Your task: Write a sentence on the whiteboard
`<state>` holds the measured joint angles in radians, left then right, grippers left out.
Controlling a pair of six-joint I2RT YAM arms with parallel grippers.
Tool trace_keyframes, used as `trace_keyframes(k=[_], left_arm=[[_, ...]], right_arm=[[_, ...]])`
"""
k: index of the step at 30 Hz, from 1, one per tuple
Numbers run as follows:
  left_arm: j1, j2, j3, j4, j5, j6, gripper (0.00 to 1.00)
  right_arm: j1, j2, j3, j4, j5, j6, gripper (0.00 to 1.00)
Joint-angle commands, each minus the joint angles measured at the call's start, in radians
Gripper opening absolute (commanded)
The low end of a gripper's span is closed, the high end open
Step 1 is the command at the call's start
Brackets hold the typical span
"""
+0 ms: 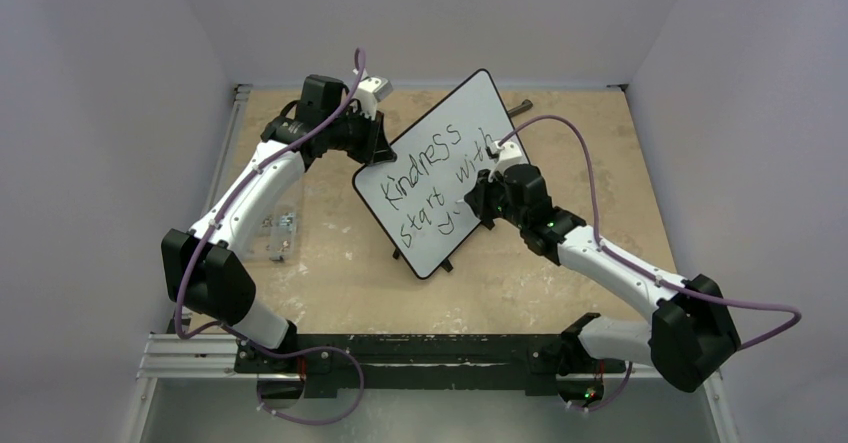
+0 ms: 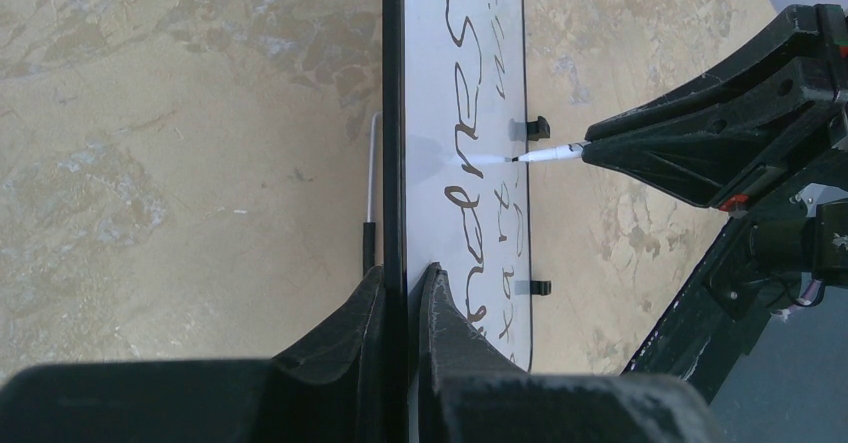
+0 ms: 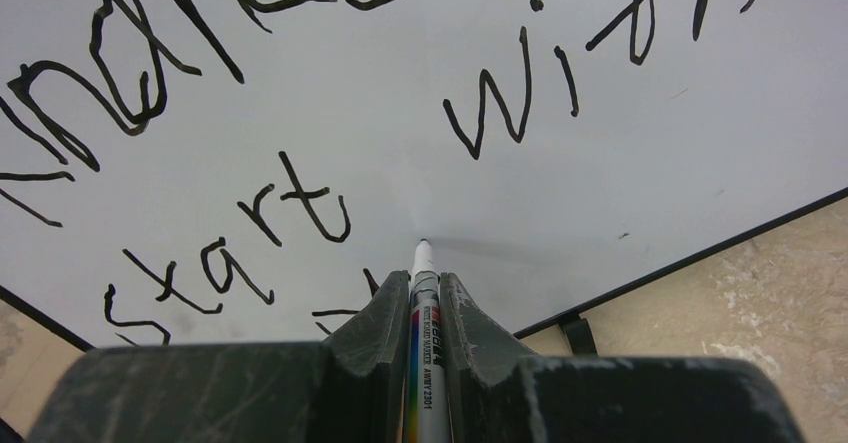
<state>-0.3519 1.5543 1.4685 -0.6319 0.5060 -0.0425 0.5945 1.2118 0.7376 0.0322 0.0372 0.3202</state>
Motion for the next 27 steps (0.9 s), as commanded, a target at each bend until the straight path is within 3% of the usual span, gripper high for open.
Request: trace_keyframes(k=[1, 17, 27], left_arm=[[-0.011, 0.033, -0.017, -0.136, -0.125, 0.118, 0.00], [-0.012, 0.028, -0.019, -0.138, -0.126, 0.119, 0.00], [-0.012, 0.027, -0.019, -0.138, -0.126, 0.118, 0.00]], right_arm=[[-0.001, 0.002, 0.023, 0.026, -0.020, -0.011, 0.00], [0.000, -0.032, -0.087, 0.084, -0.113, 0.047, 0.00], [0.000, -0.036, -0.087, 0.080, -0.082, 0.045, 0.00]])
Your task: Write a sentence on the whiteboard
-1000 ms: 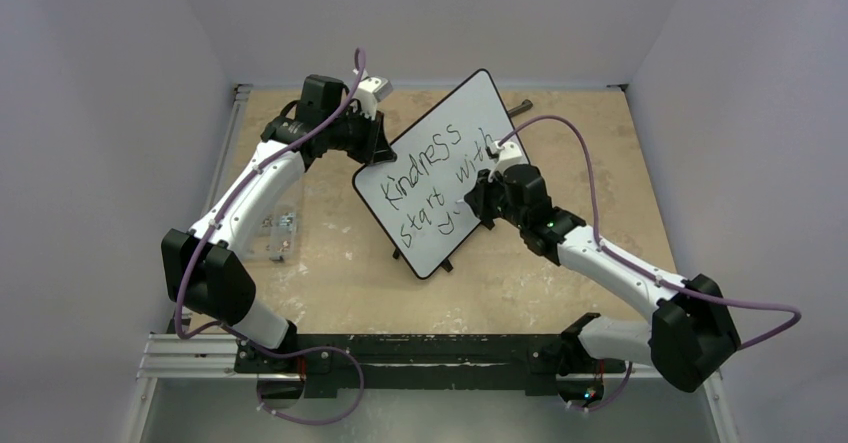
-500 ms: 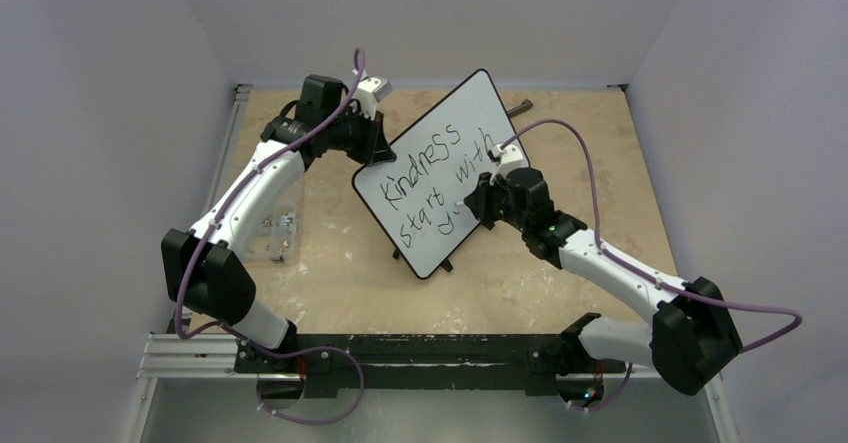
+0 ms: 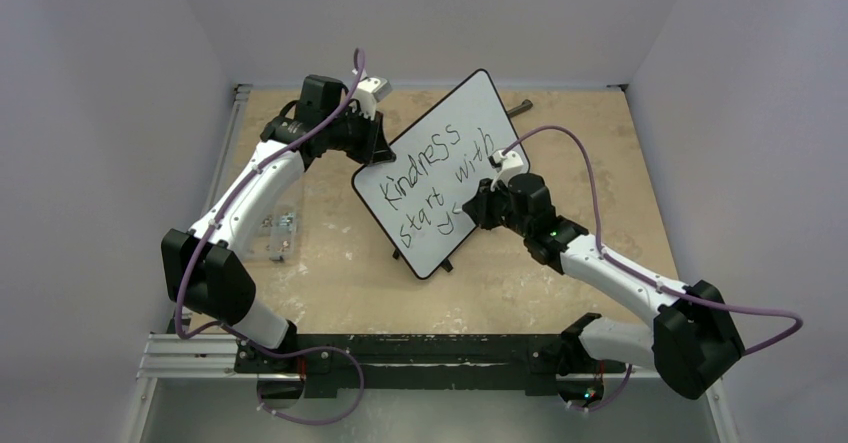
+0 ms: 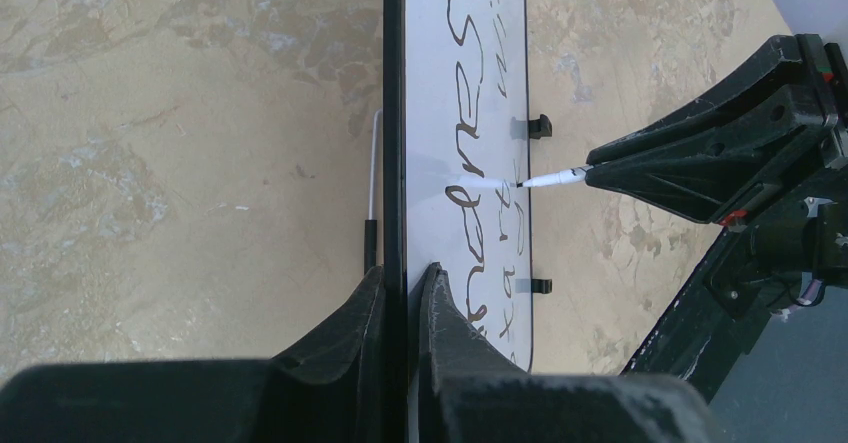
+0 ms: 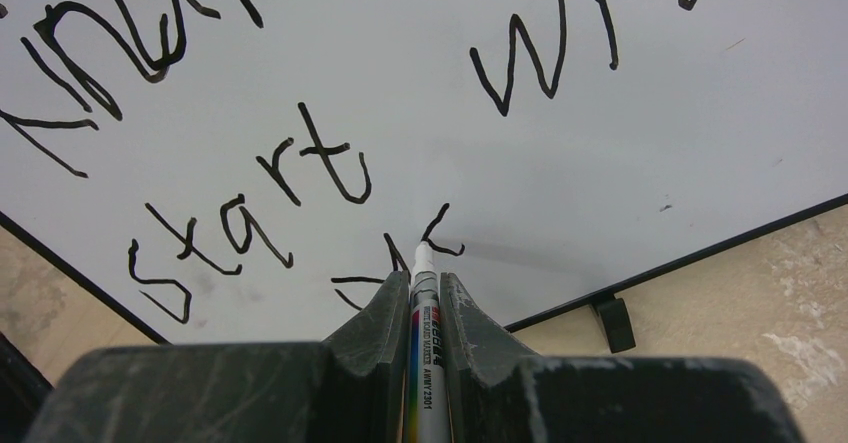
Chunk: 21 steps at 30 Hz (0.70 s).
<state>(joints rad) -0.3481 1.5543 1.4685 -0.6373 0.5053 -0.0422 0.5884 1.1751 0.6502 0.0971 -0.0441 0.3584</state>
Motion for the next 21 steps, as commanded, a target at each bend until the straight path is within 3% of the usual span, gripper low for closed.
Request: trace_keyframes(k=[1, 21], left_arm=[[-0.015, 0.028, -0.019, -0.132, -0.125, 0.119, 0.00], [-0.015, 0.028, -0.018, -0.133, -0.125, 0.119, 0.00]], right_arm=[[0.005, 0.001, 0.007, 0.012, 0.002, 0.005, 0.00], [0.005, 0.005, 0.068, -0.026, 0.096, -0.017, 0.00]])
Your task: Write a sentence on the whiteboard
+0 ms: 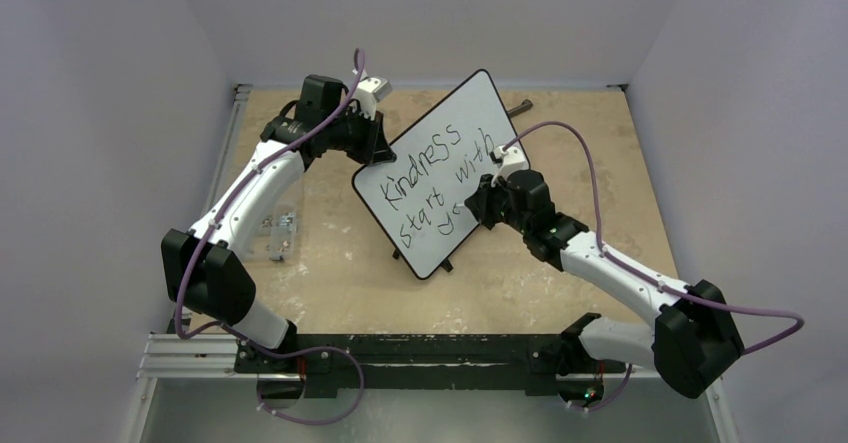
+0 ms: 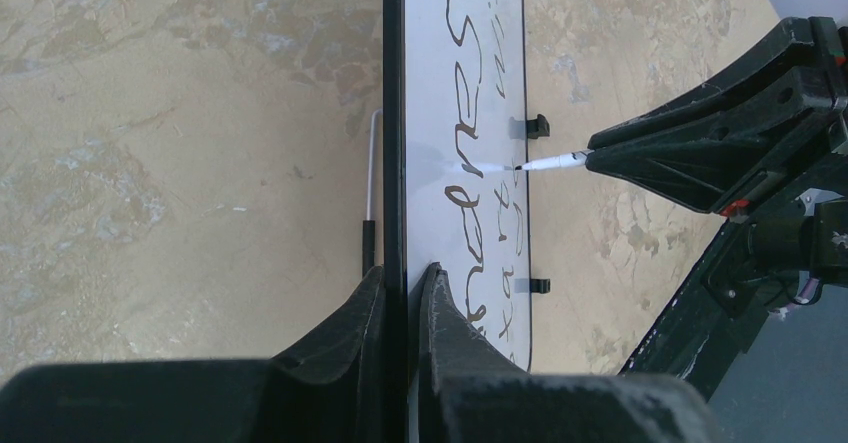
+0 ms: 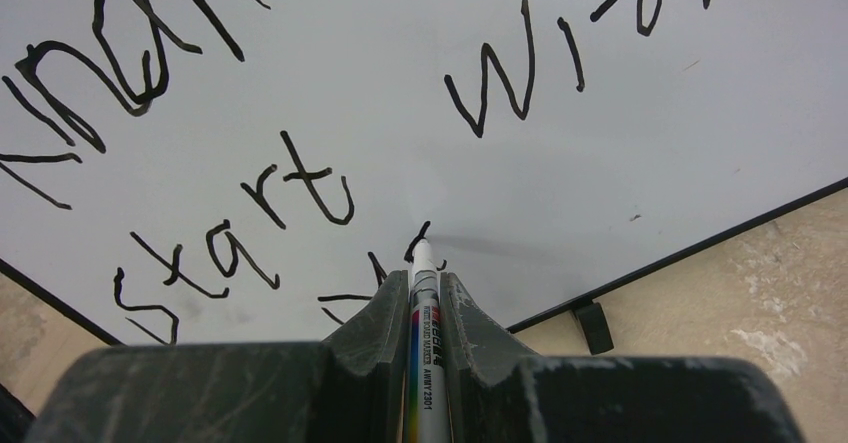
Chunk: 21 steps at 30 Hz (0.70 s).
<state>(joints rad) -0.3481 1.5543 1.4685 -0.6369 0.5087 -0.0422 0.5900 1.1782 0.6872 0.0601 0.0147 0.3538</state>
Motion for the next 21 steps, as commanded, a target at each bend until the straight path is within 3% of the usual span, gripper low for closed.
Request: trace_keyframes(k=[1, 21], left_arm=[[-0.015, 0.027, -0.018, -0.132, -0.128, 0.119, 0.00], [-0.015, 0.026, -0.017, -0.133, -0.127, 0.119, 0.00]], right_arm=[[0.004, 0.001, 0.028, 0.010, 0.042, -0.016, 0.00], [0.004, -0.006, -0.067, 0.035, 0.019, -0.003, 0.00]])
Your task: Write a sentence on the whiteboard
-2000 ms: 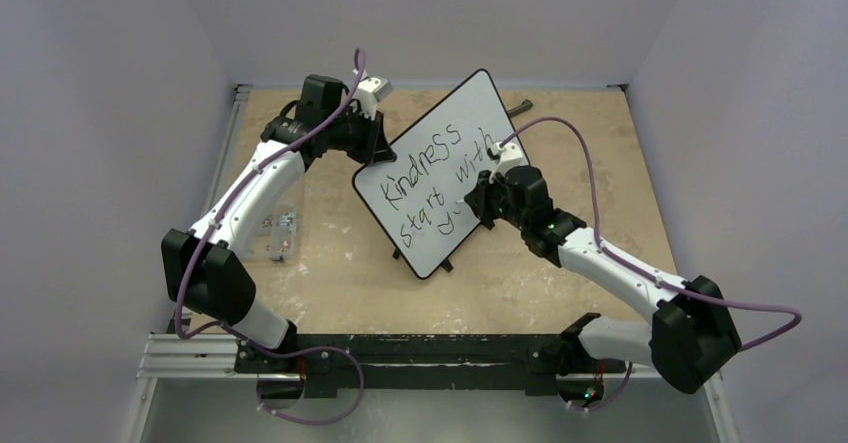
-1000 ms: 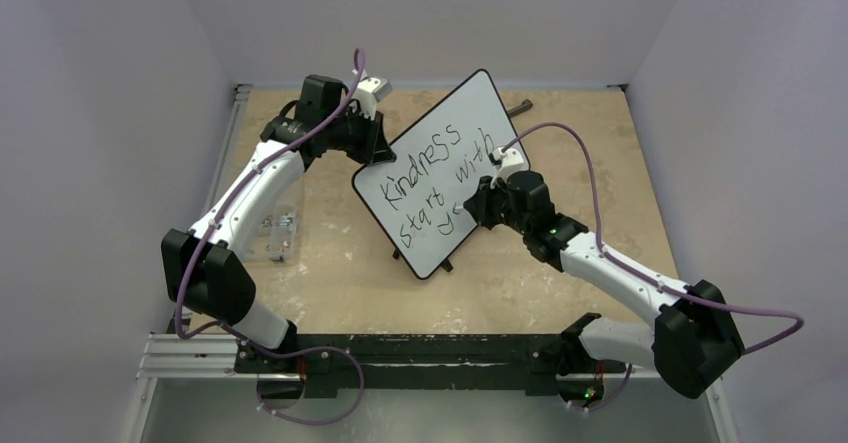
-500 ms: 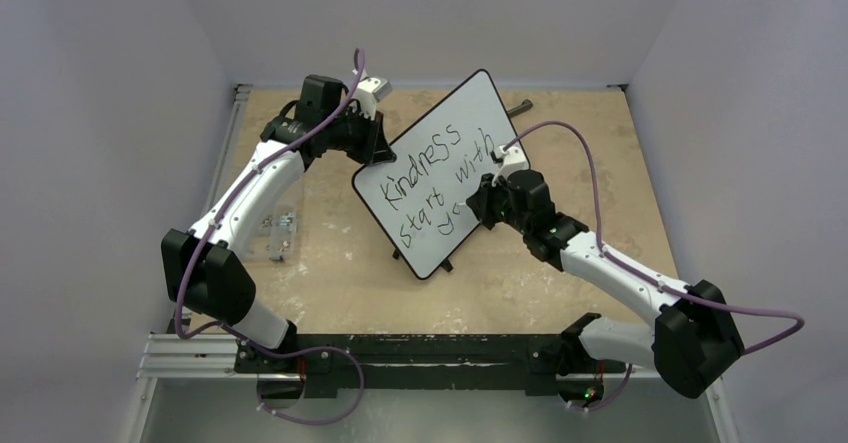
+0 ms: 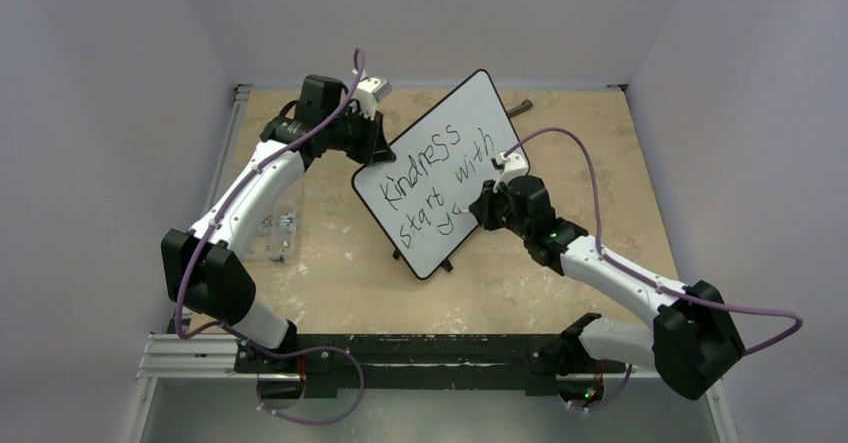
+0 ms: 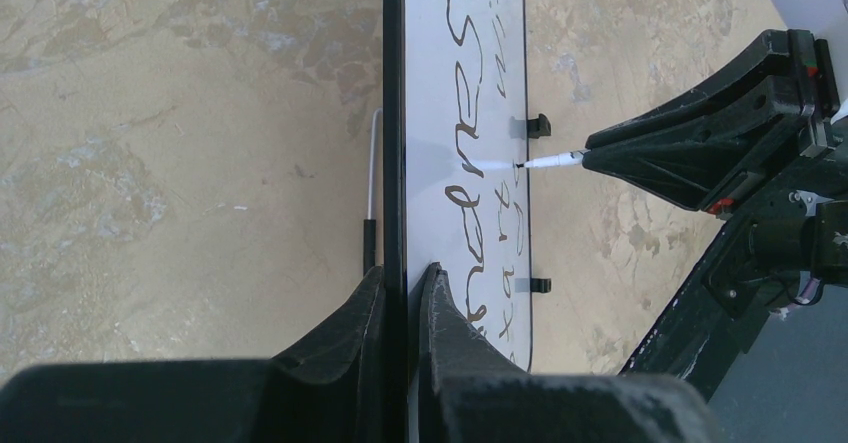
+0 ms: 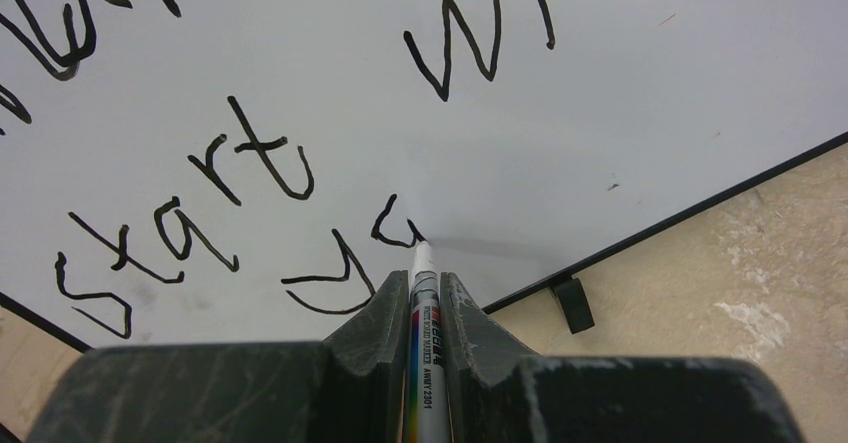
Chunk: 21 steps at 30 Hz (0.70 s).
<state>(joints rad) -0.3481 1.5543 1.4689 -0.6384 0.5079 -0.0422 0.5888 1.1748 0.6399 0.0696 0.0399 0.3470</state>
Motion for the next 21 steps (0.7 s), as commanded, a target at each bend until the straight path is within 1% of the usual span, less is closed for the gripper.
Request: trace_keyframes(k=[1, 6, 14, 21], left_arm=[[-0.015, 0.026, -0.019, -0.132, -0.127, 0.119, 0.00], [-0.015, 0.025, -0.019, -0.133, -0.127, 0.119, 0.00], [-0.015, 0.025, -0.019, -0.132, -0.128, 0.119, 0.00], [-0.015, 0.025, -0.021, -0.133, -0.130, 0.119, 0.00]], right_arm=[[0.005, -0.001, -0.018, 0.027, -0.009, 0.006, 0.00], [0.004, -0.010, 0.007, 0.006, -0.011, 0.002, 0.00], [0.005, -0.101, 0.037, -0.037, 0.037, 0.001, 0.00], [0.002, -0.070, 0.052, -0.002, 0.078, 0.006, 0.00]])
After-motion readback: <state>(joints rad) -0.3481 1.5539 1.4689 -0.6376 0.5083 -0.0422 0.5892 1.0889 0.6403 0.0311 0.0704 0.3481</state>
